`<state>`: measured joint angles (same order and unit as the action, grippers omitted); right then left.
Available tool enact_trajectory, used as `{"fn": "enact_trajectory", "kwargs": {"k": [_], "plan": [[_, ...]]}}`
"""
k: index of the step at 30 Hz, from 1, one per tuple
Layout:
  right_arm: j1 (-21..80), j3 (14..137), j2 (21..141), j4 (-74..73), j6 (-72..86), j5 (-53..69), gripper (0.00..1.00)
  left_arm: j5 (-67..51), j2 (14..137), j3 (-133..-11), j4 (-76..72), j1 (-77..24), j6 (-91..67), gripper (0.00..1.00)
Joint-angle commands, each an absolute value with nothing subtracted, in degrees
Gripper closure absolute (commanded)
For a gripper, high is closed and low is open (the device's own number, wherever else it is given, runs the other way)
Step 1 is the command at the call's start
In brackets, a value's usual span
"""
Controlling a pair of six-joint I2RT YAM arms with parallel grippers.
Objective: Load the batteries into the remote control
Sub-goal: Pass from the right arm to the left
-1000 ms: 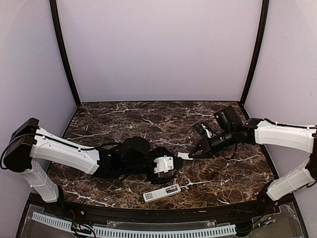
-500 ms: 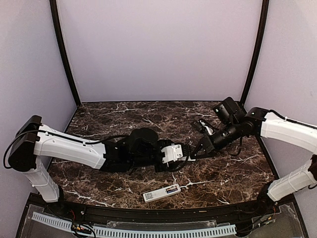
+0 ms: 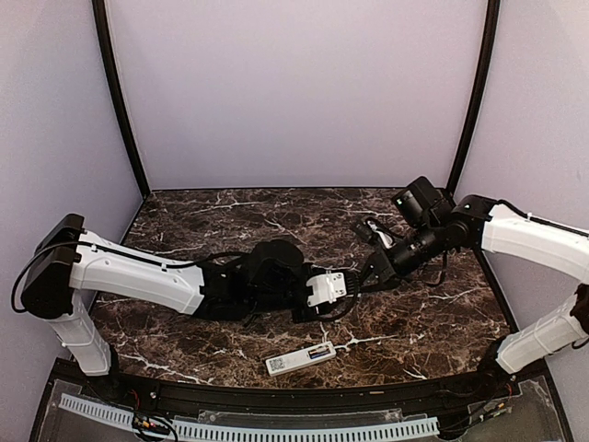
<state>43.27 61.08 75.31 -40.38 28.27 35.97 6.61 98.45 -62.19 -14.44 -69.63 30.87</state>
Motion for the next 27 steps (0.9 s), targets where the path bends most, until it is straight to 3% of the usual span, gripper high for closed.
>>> {"fn": "enact_trajectory", "kwargs": {"k": [1, 7, 9, 16, 21, 27], "plan": [[43.94, 62.75, 76.06, -41.08, 27.26, 35.01, 1.0, 7.07, 98.91, -63.7, -13.27, -70.24, 31.37, 0.64], [43.92, 63.71, 75.71, -41.42, 26.63, 34.76, 1.0, 7.38, 98.61, -63.52, -13.28, -70.49, 30.57, 0.88], [43.94, 64.51, 75.09, -41.12, 25.66, 35.28, 0.91, 7.31, 97.85, -63.28, -13.66, -70.49, 29.51, 0.91], [43.94, 66.96, 66.47, -32.65, 20.51, 39.05, 0.54, 2.48, 92.94, -61.61, -17.09, -70.49, 23.97, 0.96], [43.94, 61.73, 56.01, -18.89, 11.26, 39.21, 0.46, -5.94, 88.34, -61.39, -19.41, -70.53, 18.24, 0.97], [43.92, 47.68, 44.88, 12.56, 6.81, 39.71, 0.33, -9.18, 83.98, -62.79, -24.11, -71.11, 12.17, 0.97]]}}
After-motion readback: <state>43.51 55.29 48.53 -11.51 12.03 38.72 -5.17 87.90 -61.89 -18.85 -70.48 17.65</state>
